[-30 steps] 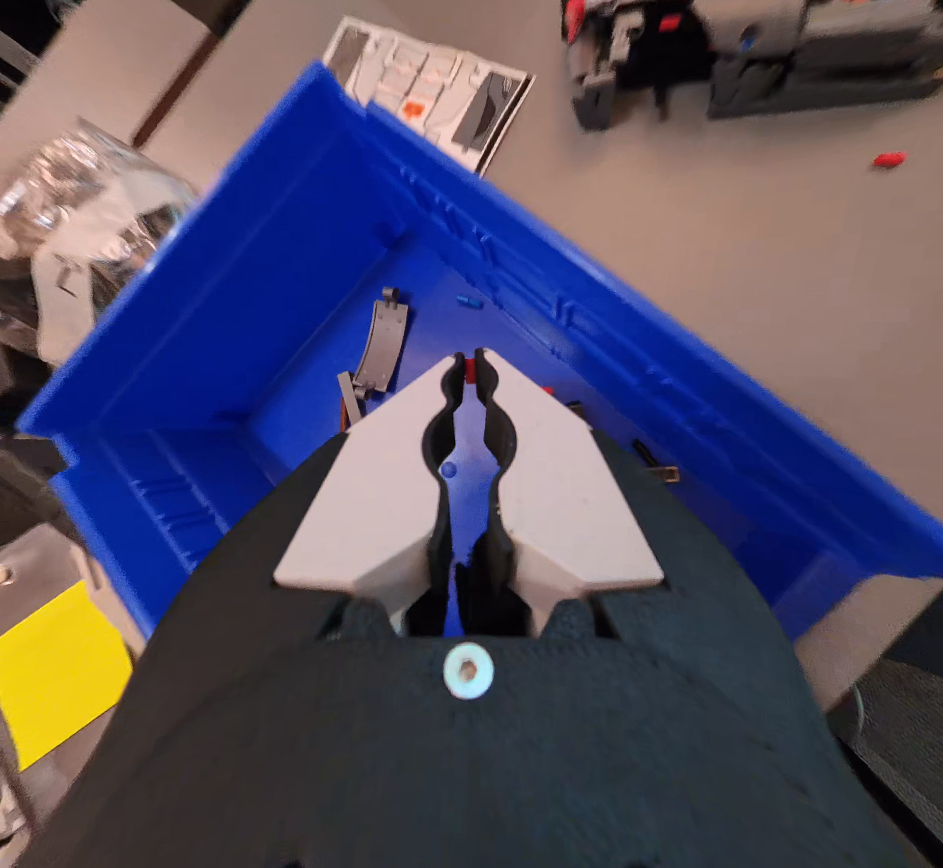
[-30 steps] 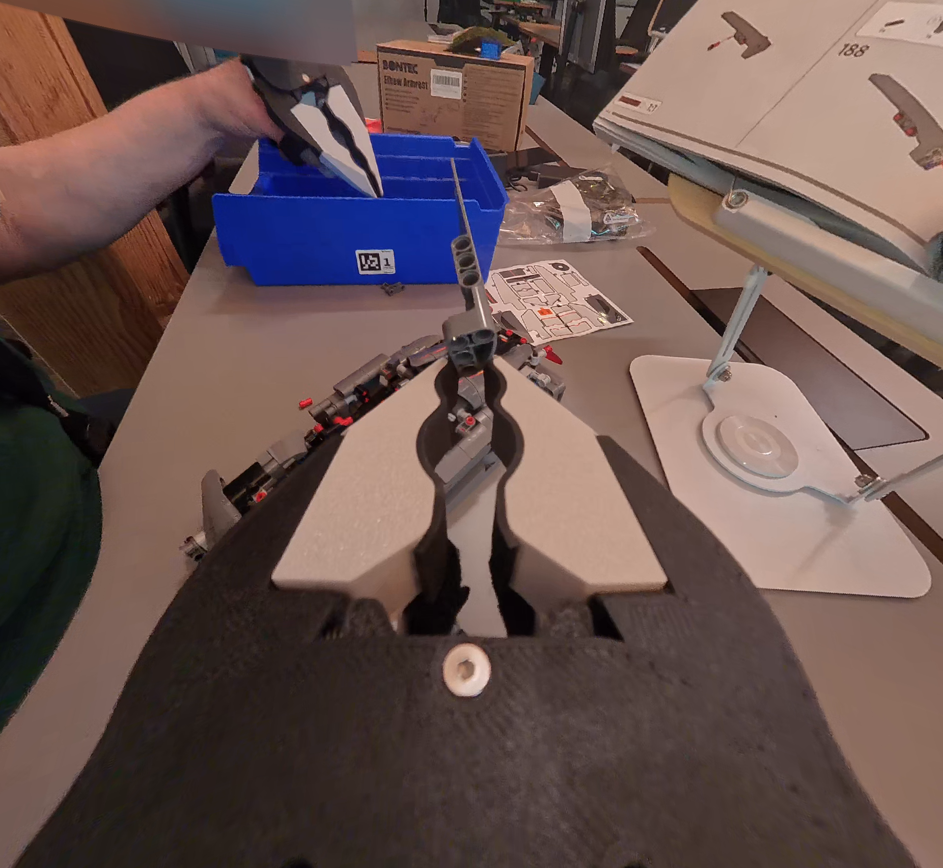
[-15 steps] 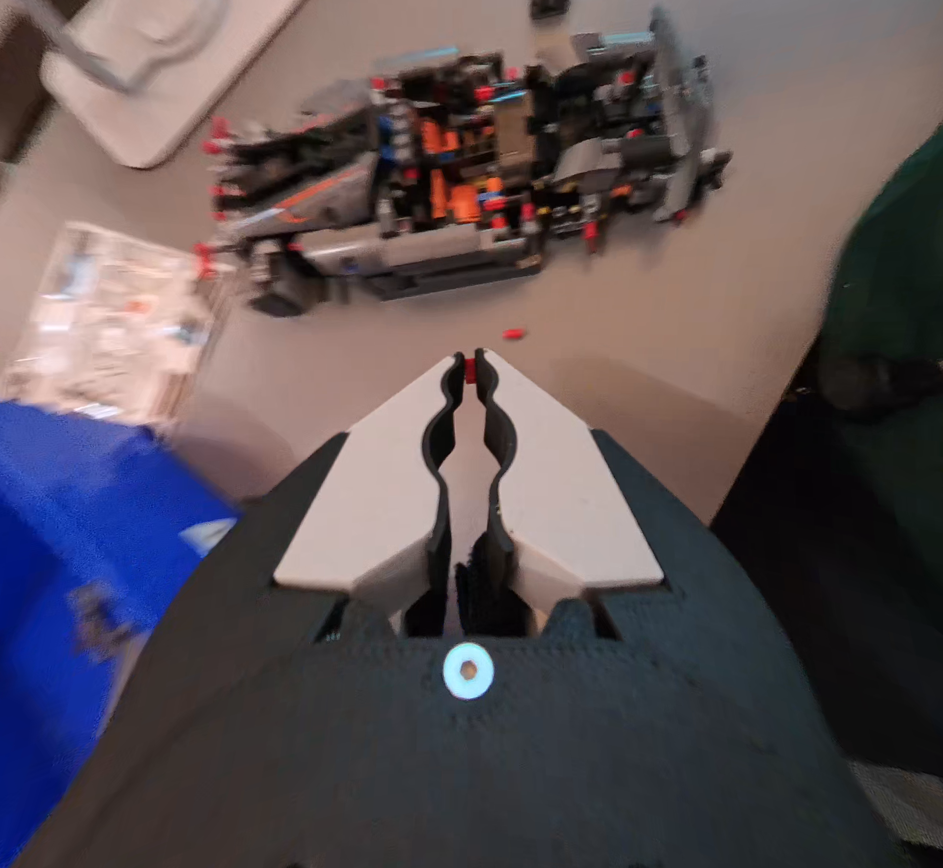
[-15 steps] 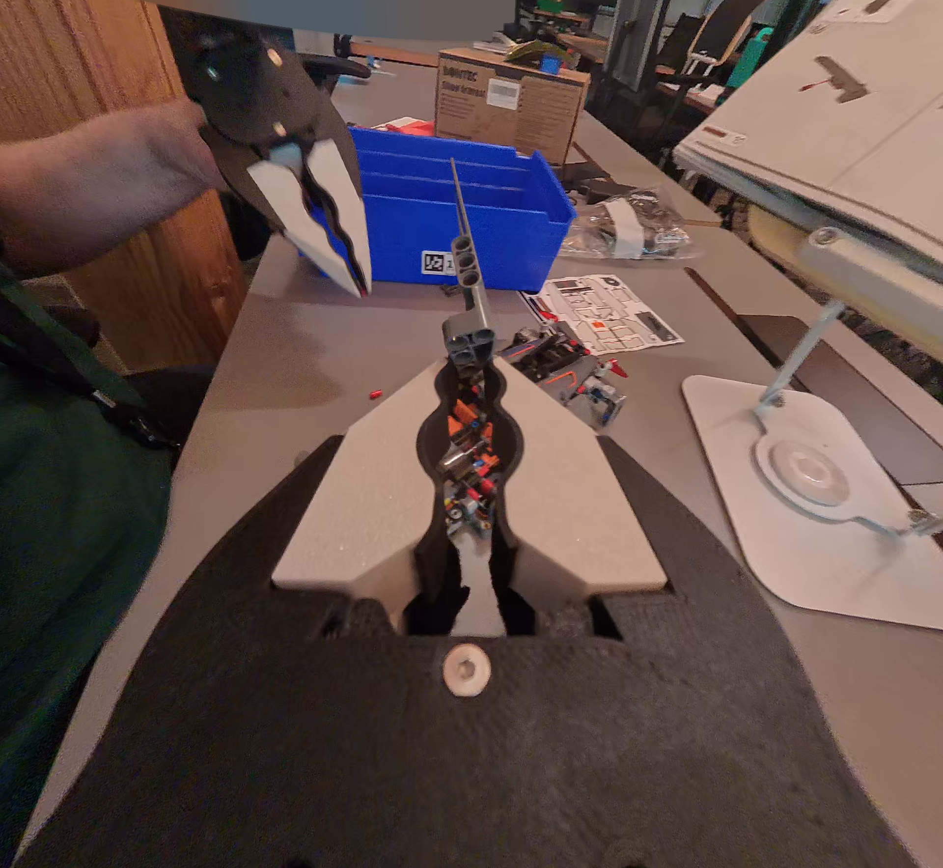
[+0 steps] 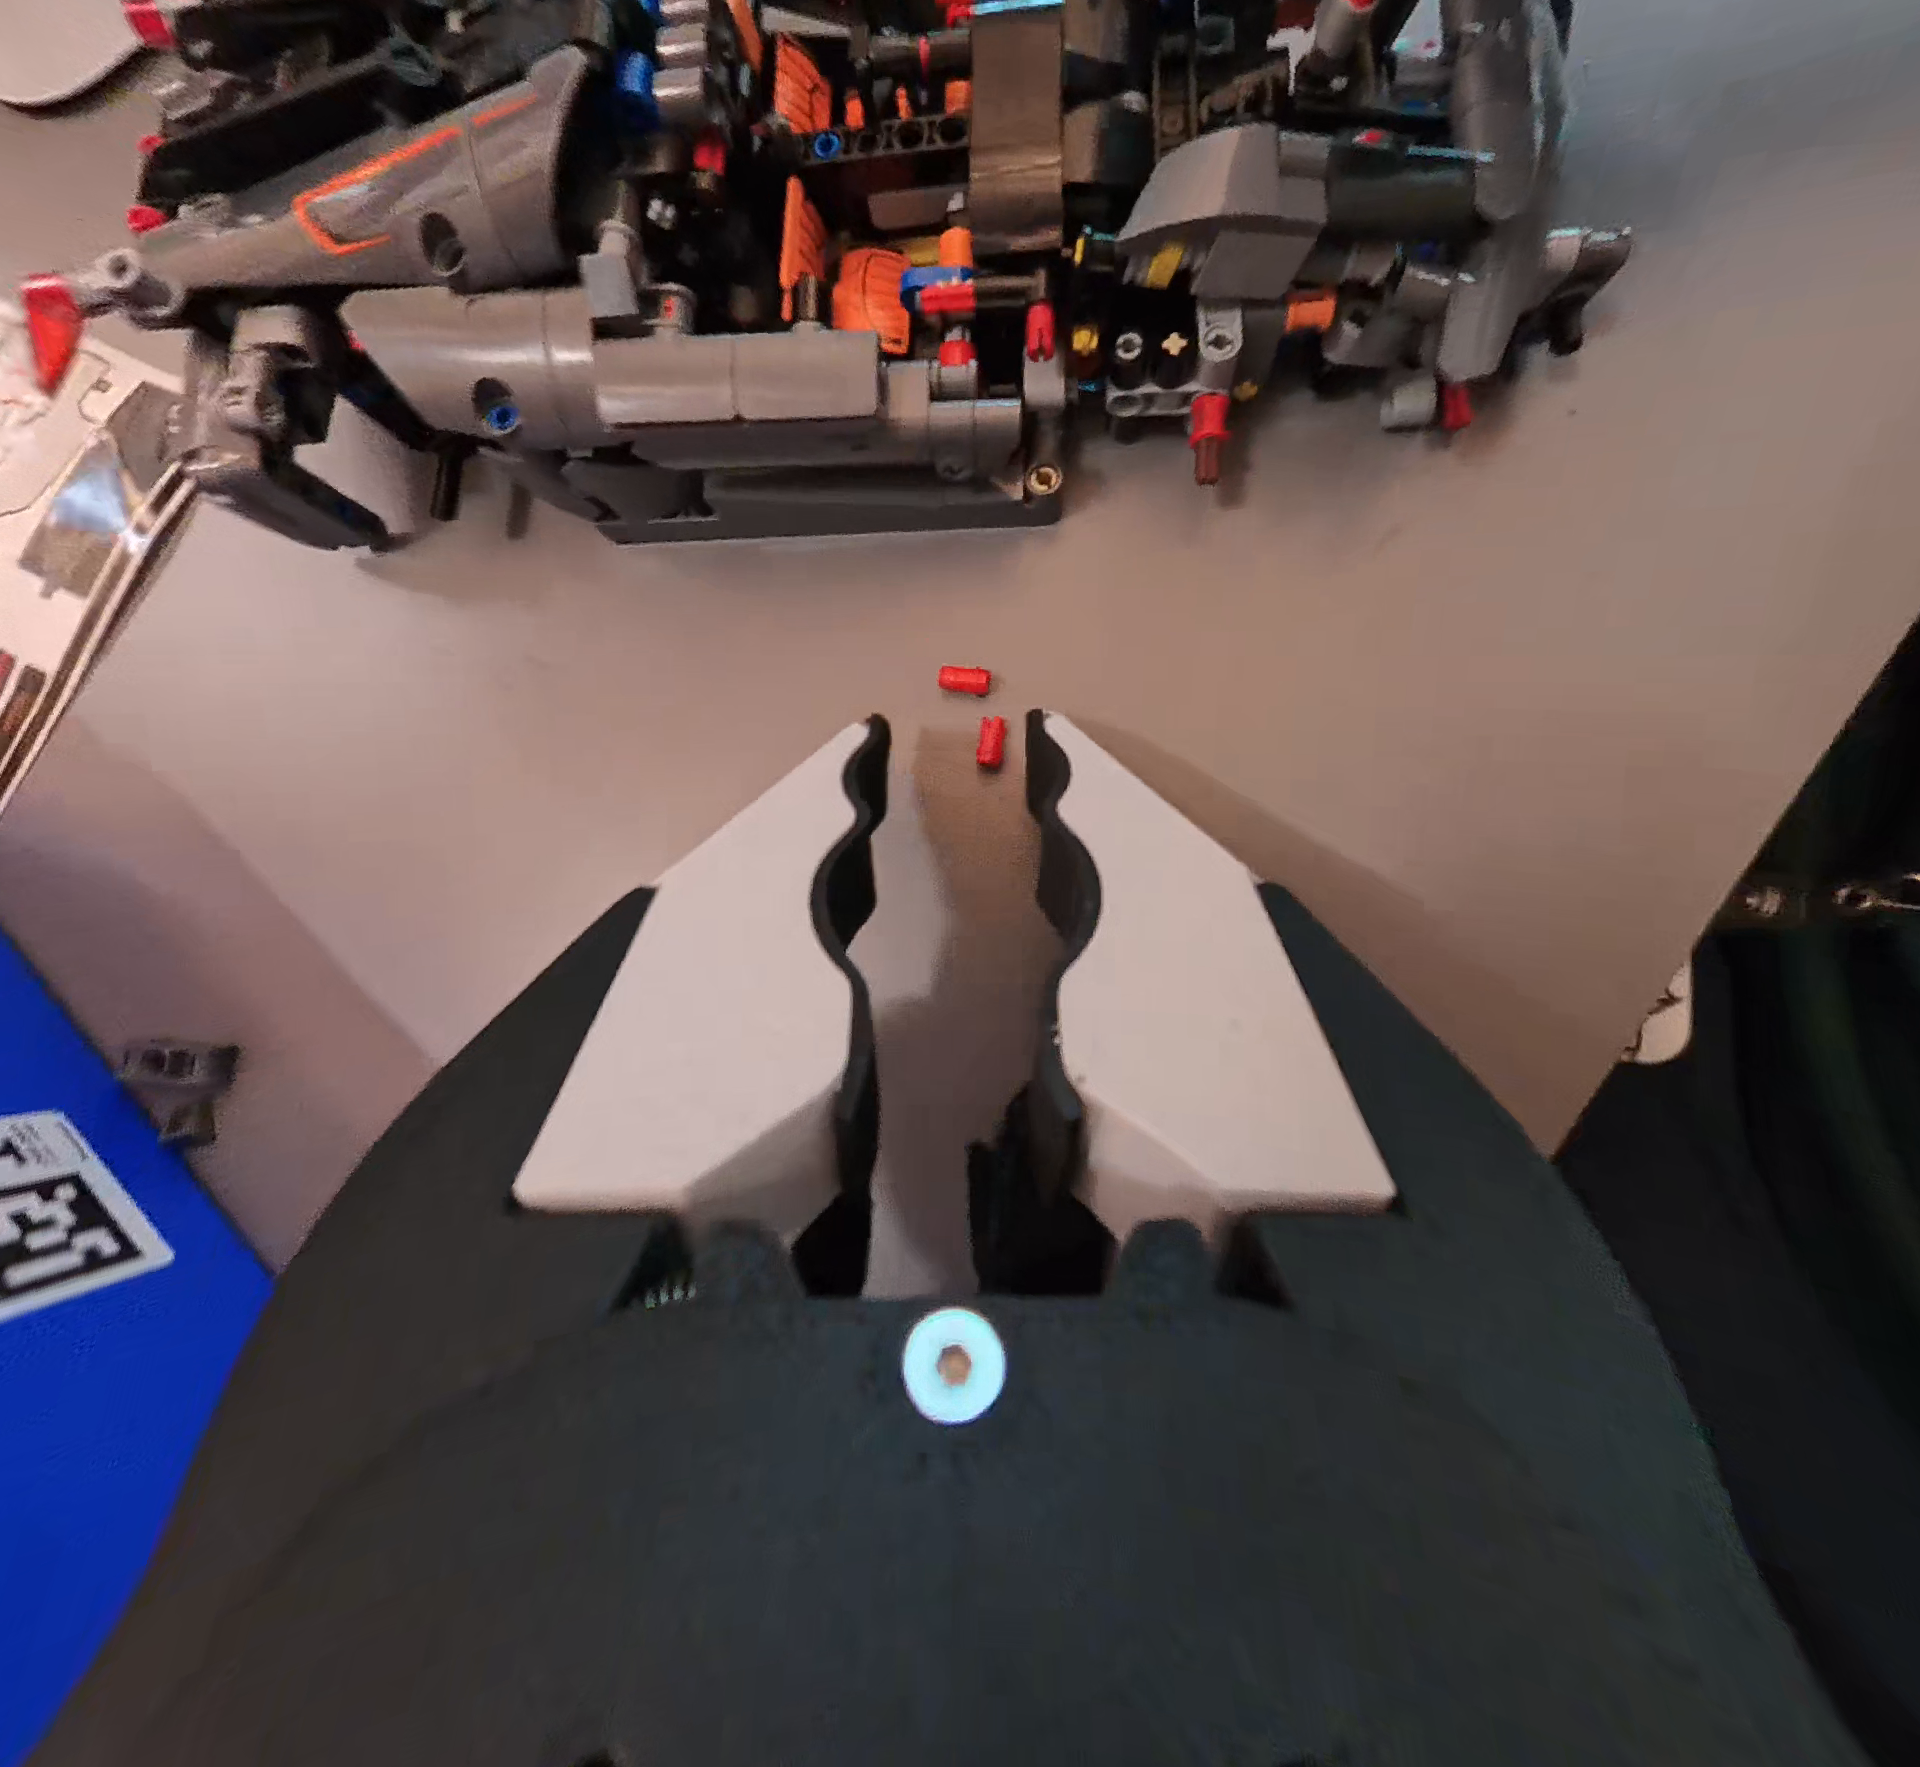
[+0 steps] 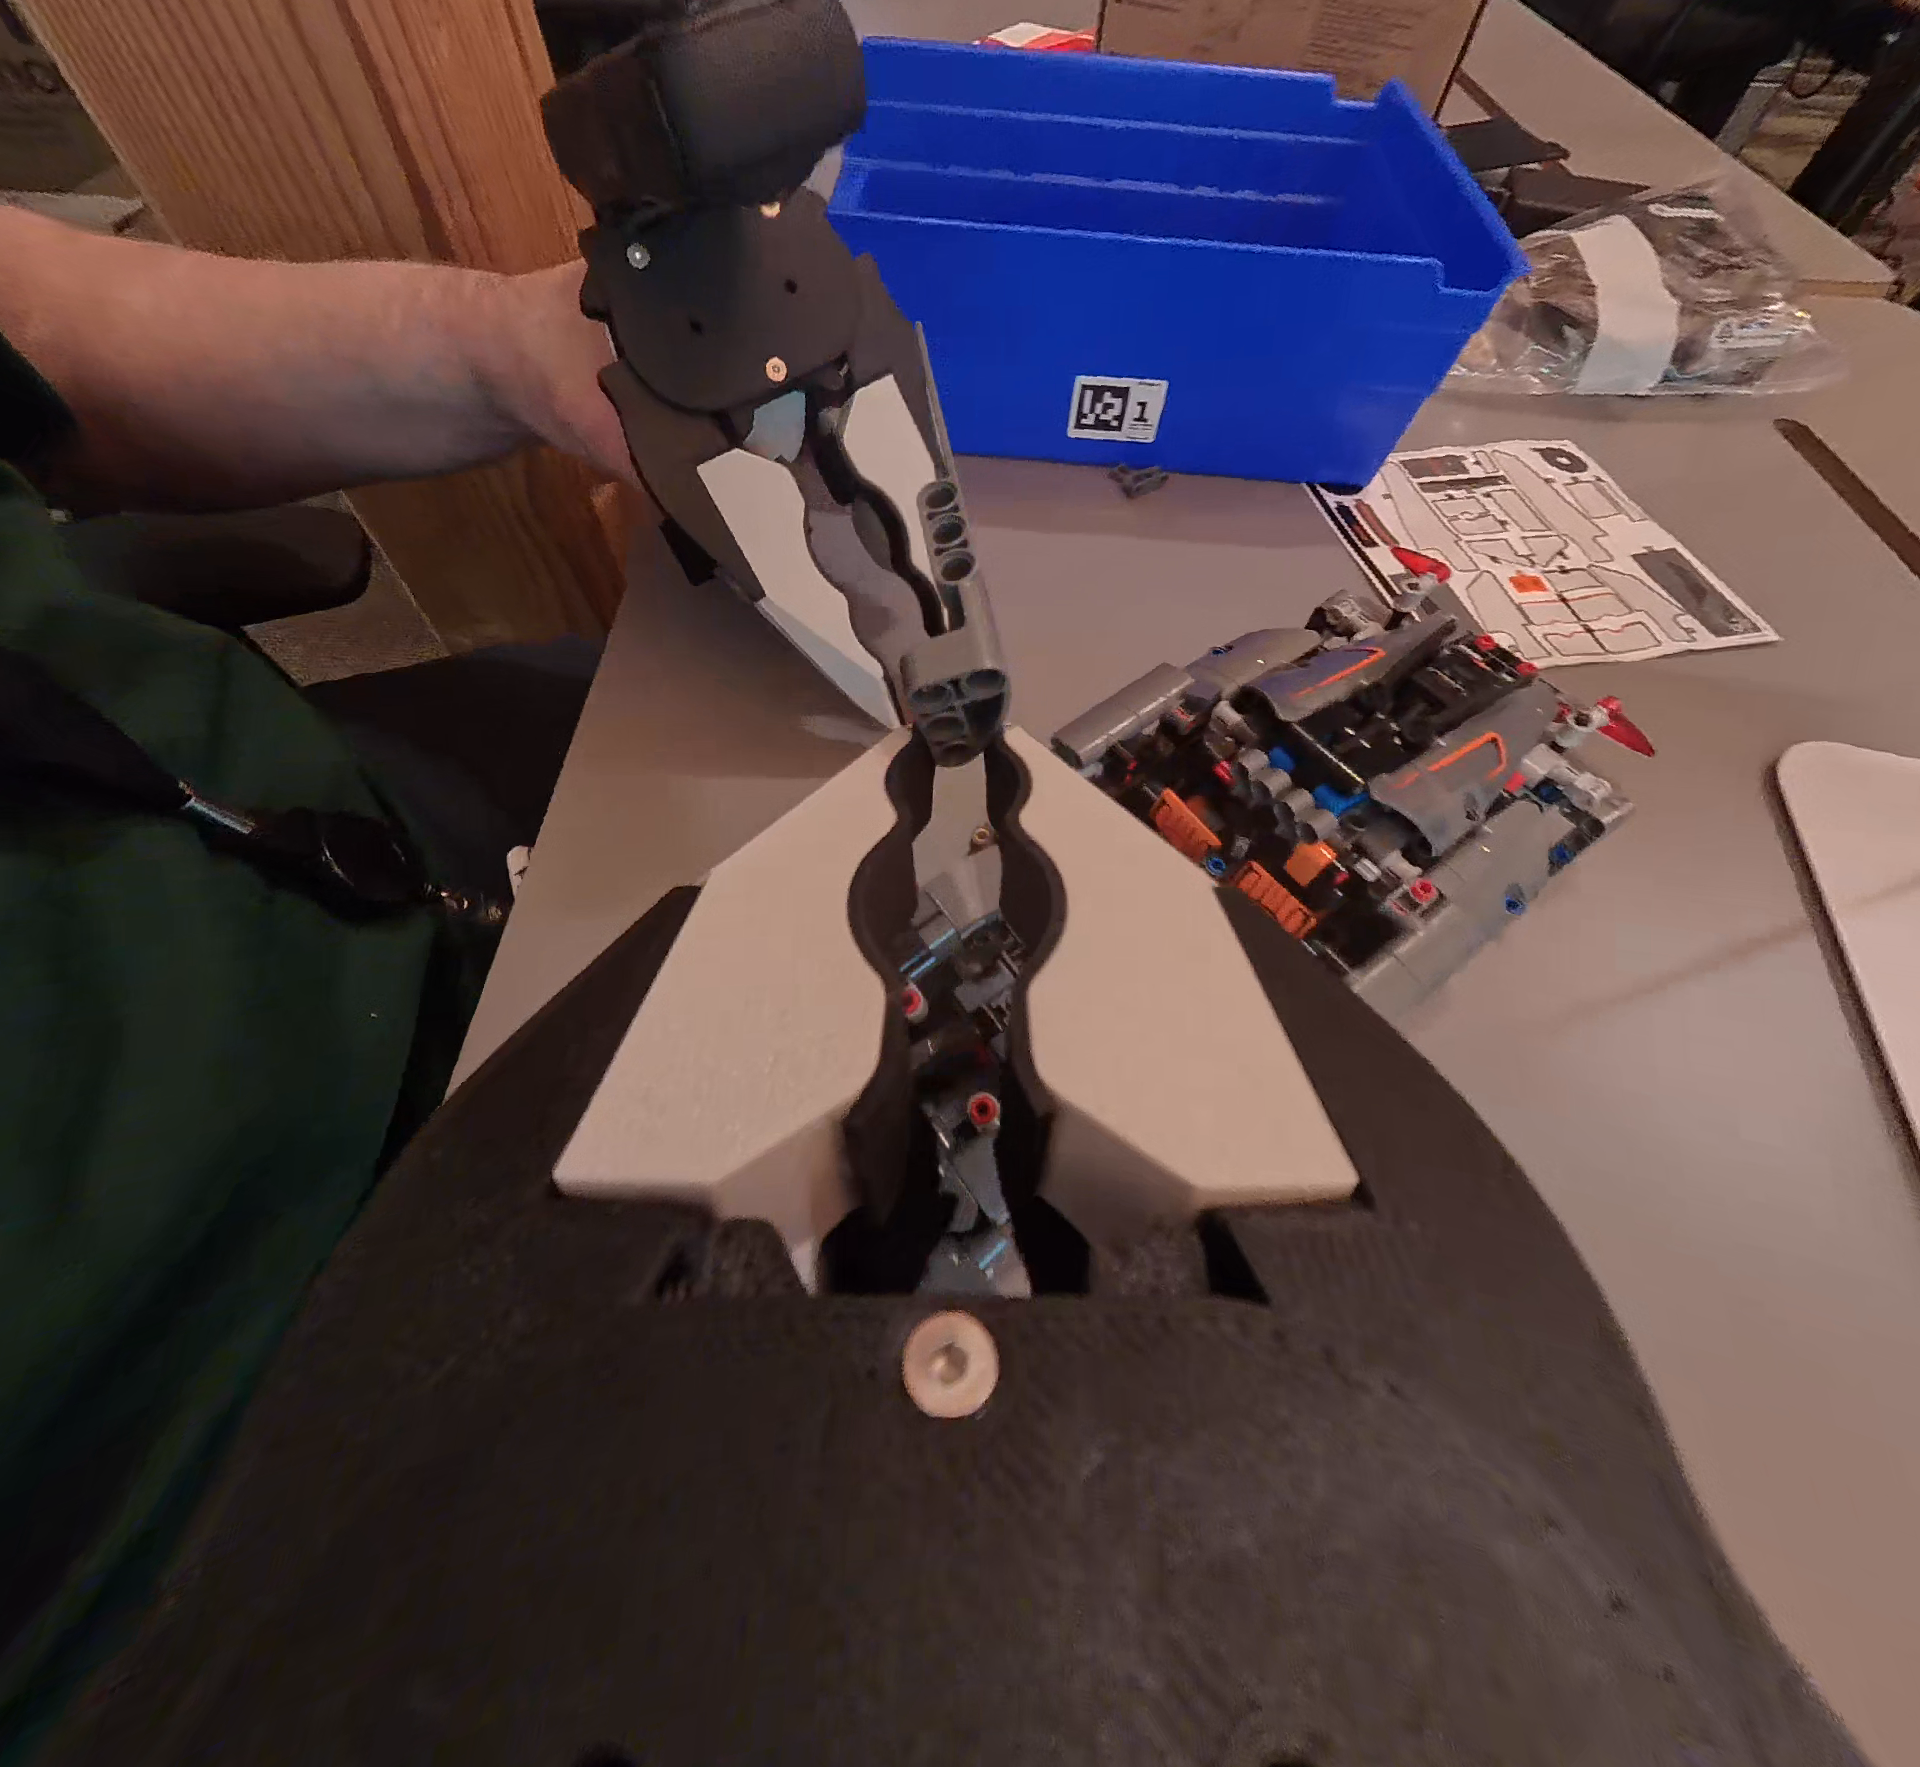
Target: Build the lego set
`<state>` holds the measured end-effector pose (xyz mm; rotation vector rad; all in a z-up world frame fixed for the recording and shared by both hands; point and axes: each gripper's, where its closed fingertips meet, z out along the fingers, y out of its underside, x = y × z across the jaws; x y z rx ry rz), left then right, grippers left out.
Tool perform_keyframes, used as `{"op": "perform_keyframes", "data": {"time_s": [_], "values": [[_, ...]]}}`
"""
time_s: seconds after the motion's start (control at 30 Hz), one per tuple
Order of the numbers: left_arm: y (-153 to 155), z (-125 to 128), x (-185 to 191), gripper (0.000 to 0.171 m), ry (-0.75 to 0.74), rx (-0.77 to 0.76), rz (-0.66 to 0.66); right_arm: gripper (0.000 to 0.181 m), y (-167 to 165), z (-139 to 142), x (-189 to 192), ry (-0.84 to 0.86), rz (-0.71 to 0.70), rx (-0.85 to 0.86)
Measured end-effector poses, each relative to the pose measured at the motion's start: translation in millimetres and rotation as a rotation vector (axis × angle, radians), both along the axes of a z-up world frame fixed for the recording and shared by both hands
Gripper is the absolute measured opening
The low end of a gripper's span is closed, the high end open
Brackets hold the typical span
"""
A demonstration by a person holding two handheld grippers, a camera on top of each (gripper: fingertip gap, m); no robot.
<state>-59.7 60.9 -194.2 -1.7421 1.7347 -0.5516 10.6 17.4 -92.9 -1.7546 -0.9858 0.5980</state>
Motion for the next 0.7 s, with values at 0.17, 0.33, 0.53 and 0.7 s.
{"op": "perform_keyframes", "data": {"time_s": [0.17,0.33,0.53,0.7], "values": [[-2.2,20.5,-12.8,0.027,-0.102,0.002,0.042,0.008,-0.6,0.0,-21.5,-0.007,0.047,-0.024],[-25.2,63.2,-10.4,0.027,-0.393,-0.110,0.013,0.008,-4.5,3.7,-55.1,0.054,0.119,-0.081],[-45.5,115.8,-16.7,0.027,-0.727,-0.319,-0.037,0.008,-6.0,7.5,-85.9,0.143,0.197,-0.167],[-51.8,141.5,-29.2,0.016,-0.921,-0.452,-0.083,0.007,-11.2,10.5,-103.2,0.162,0.254,-0.196]]}}
